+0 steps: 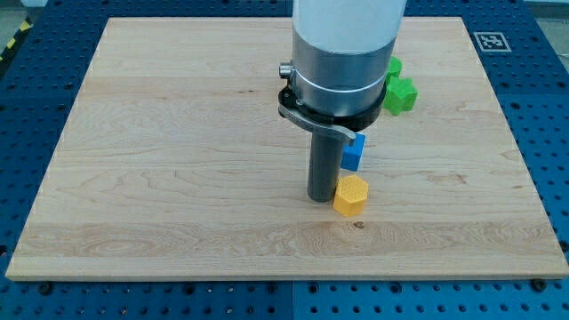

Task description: Push the yellow hexagon towards the bottom center

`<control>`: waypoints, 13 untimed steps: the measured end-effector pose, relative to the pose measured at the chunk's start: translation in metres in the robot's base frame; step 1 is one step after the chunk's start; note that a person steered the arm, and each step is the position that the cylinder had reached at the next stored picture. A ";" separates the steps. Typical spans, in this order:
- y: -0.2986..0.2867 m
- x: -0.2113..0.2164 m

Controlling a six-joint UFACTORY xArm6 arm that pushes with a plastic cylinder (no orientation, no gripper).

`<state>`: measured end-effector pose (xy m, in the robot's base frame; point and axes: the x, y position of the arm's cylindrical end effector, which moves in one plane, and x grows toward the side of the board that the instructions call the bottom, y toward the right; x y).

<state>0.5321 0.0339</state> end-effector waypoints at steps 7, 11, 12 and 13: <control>-0.008 0.043; -0.069 0.069; -0.072 0.078; -0.071 0.086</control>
<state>0.6179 -0.0373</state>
